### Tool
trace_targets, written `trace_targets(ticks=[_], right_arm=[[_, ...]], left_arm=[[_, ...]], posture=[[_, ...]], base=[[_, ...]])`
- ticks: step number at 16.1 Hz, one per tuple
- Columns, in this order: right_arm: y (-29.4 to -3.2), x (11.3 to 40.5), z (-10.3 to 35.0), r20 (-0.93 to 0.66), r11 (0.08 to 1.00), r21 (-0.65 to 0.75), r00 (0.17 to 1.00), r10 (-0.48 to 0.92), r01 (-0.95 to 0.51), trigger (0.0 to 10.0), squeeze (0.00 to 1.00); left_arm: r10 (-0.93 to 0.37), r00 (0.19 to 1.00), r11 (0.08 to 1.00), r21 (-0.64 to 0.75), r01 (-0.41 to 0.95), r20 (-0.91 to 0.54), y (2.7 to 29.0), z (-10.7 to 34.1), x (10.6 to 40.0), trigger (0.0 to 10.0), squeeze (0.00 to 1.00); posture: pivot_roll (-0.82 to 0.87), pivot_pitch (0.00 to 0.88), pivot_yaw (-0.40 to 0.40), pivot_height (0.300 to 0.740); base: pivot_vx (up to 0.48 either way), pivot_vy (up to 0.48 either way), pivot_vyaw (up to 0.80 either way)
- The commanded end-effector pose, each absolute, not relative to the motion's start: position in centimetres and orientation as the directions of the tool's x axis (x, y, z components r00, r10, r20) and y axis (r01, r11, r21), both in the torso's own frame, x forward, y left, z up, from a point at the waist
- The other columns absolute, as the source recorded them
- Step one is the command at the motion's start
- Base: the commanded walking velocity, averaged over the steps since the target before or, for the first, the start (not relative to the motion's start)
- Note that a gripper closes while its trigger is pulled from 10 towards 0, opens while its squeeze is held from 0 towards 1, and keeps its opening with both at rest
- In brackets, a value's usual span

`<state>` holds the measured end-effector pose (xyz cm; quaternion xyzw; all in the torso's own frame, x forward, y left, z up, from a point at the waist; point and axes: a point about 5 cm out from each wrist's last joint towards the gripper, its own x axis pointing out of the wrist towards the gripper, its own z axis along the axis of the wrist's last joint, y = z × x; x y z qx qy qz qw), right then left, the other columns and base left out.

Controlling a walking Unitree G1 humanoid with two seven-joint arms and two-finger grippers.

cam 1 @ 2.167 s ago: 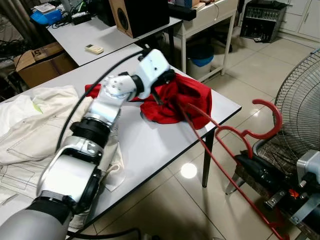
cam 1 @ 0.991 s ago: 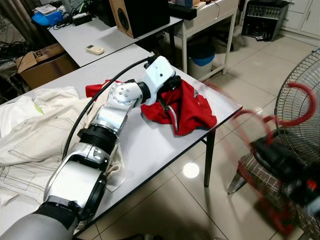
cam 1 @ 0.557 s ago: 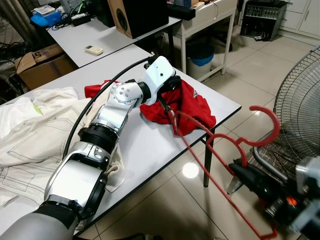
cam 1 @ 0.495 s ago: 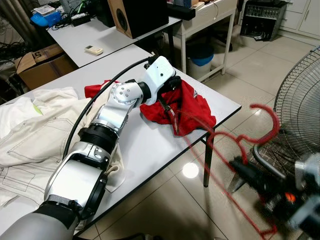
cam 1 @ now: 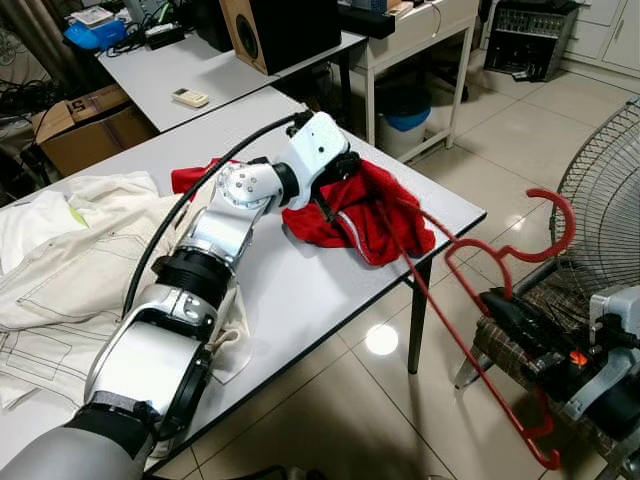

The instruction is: Hang hanger

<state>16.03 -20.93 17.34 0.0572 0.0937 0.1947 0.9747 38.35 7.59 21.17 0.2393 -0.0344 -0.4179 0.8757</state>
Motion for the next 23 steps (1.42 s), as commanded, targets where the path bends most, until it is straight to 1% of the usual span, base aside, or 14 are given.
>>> trace_targets(ticks=[1,8,11,12,14,16,17,18,19,21,23], right_arm=[[-21.1,16.2,17.5,-0.156,0.925,0.147,0.915,0.372,-0.351,10.0,0.00],[-20.7,16.2,16.7,-0.173,0.901,0.205,0.892,0.418,-0.382,10.0,0.00],[-19.6,16.0,16.3,-0.167,0.857,0.230,0.849,0.501,-0.461,10.0,0.00],[-19.6,16.2,16.3,-0.157,0.859,0.228,0.853,0.497,-0.458,10.0,0.00],[-19.6,16.6,16.2,-0.149,0.854,0.228,0.850,0.505,-0.468,10.0,0.00],[-19.5,17.4,16.2,-0.128,0.851,0.231,0.852,0.508,-0.472,10.0,0.00],[-19.6,17.9,16.2,-0.110,0.859,0.238,0.867,0.487,-0.452,10.0,0.00],[-19.7,18.3,16.1,-0.095,0.875,0.256,0.890,0.446,-0.412,10.0,0.00],[-19.7,18.3,16.1,-0.095,0.875,0.256,0.890,0.446,-0.412,10.0,0.00],[-19.1,17.5,15.9,-0.048,0.867,0.362,0.922,0.384,-0.342,10.0,0.00],[-18.6,16.8,15.7,-0.039,0.859,0.397,0.929,0.368,-0.324,10.0,0.00]], left_arm=[[-0.738,0.658,0.533,0.469,0.705,-0.149,8.2,21.3,38.3,0.0,0.00],[-0.770,0.628,0.531,0.436,0.727,-0.111,7.6,21.8,37.9,0.0,0.00],[-0.780,0.621,0.543,0.410,0.733,-0.078,7.4,22.2,37.7,0.0,0.00],[-0.796,0.602,0.537,0.379,0.754,-0.069,7.2,22.2,37.5,0.0,0.00],[-0.814,0.575,0.510,0.369,0.777,-0.085,6.9,22.0,37.1,0.0,0.00],[-0.819,0.564,0.495,0.369,0.787,-0.104,6.8,21.5,36.8,0.0,0.00],[-0.819,0.563,0.491,0.372,0.788,-0.111,6.8,21.4,36.8,0.0,0.00],[-0.812,0.573,0.496,0.383,0.779,-0.114,6.9,21.4,36.8,0.0,0.00],[-0.812,0.573,0.496,0.383,0.779,-0.114,6.9,21.4,36.8,0.0,0.00],[-0.753,0.648,0.553,0.422,0.718,-0.116,7.8,21.6,37.4,0.0,0.00],[-0.729,0.672,0.557,0.456,0.694,-0.132,8.2,21.3,37.6,0.0,0.00]], posture=[[-0.14,0.042,0.184,0.740],[-0.14,0.041,0.188,0.740],[-0.13,0.041,0.186,0.740],[-0.13,0.042,0.189,0.740],[-0.13,0.042,0.189,0.740],[-0.13,0.045,0.194,0.740],[-0.13,0.046,0.192,0.740],[-0.12,0.045,0.188,0.740],[-0.12,0.045,0.188,0.740],[-0.12,0.043,0.180,0.740],[-0.13,0.043,0.190,0.740]], base=[[0.000,0.000,0.00],[0.000,0.000,0.00],[0.000,0.000,0.00],[0.000,0.000,0.00],[0.000,0.000,0.00],[0.000,0.000,0.00],[0.000,0.000,0.00],[0.000,0.000,0.00],[0.000,0.000,0.00],[0.000,0.000,0.00],[0.000,0.000,0.00]])
